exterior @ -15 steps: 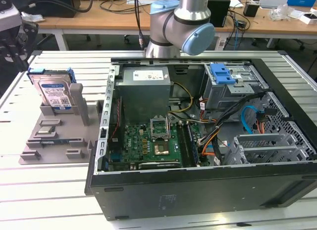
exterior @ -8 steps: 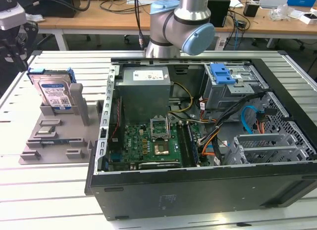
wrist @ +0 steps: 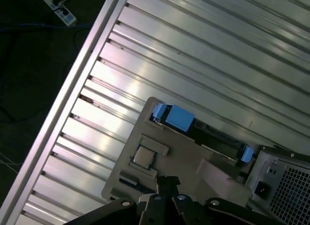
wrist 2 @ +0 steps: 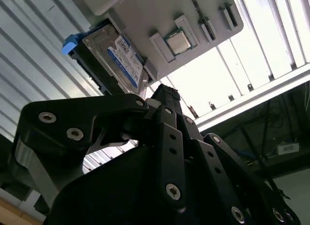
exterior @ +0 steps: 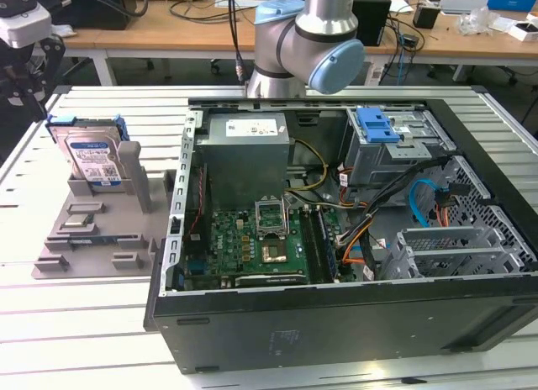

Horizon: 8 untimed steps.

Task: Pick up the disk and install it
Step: 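Pick up the disk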

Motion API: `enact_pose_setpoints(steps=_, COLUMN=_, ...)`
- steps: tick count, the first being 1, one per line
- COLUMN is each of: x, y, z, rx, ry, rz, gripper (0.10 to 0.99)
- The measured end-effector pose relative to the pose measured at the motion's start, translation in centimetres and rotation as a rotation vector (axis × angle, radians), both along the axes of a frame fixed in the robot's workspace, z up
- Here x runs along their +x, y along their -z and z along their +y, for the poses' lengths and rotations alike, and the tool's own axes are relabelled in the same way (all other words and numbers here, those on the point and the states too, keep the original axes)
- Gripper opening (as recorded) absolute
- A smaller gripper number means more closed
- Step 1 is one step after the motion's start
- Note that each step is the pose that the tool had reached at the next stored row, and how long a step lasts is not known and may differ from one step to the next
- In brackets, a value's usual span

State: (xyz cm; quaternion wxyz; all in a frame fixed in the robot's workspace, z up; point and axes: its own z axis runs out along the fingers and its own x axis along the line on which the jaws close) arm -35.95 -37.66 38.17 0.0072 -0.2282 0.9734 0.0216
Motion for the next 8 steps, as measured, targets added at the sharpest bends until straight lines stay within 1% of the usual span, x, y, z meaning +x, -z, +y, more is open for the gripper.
enact_pose_setpoints(steps=8, x=0.0, y=0.0, z=0.0, rx=0.0, ry=-0.094, rz=0.0001, gripper=0.106)
